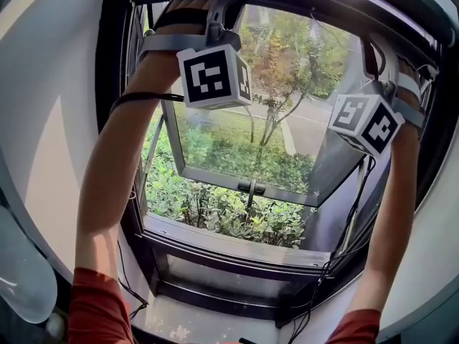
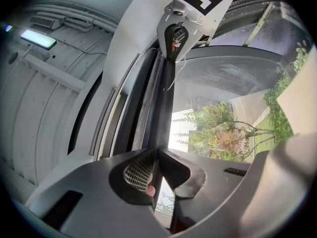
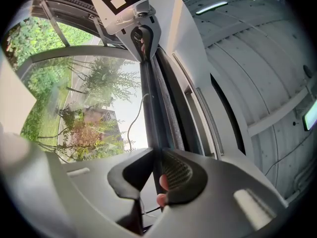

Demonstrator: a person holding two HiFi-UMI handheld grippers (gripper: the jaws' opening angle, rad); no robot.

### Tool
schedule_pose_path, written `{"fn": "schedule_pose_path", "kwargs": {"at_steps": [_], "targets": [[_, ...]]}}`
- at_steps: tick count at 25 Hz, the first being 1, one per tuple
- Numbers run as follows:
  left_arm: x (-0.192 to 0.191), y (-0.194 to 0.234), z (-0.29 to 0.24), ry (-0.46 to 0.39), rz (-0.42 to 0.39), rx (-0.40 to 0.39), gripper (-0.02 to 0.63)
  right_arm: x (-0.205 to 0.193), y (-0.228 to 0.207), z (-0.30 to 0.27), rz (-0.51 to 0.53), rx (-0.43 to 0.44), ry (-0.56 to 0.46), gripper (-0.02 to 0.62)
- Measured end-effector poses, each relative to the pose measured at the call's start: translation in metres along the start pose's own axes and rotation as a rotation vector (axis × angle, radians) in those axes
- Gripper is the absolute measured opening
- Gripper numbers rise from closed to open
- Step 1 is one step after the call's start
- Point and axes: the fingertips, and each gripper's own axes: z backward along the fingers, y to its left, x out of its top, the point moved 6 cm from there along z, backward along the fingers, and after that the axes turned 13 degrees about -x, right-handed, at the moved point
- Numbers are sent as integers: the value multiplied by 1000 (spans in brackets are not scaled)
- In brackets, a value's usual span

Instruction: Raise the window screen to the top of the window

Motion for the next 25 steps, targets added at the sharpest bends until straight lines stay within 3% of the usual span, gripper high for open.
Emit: {"fn": "schedule_pose_path", "kwargs": {"at_steps": [15, 25], "targets": [[1, 27, -21, 6, 0, 42, 41, 4, -14, -33, 29, -46, 3, 44], [5, 38, -33, 34, -48, 74, 40, -1, -18, -47, 43, -64, 10, 44]]}}
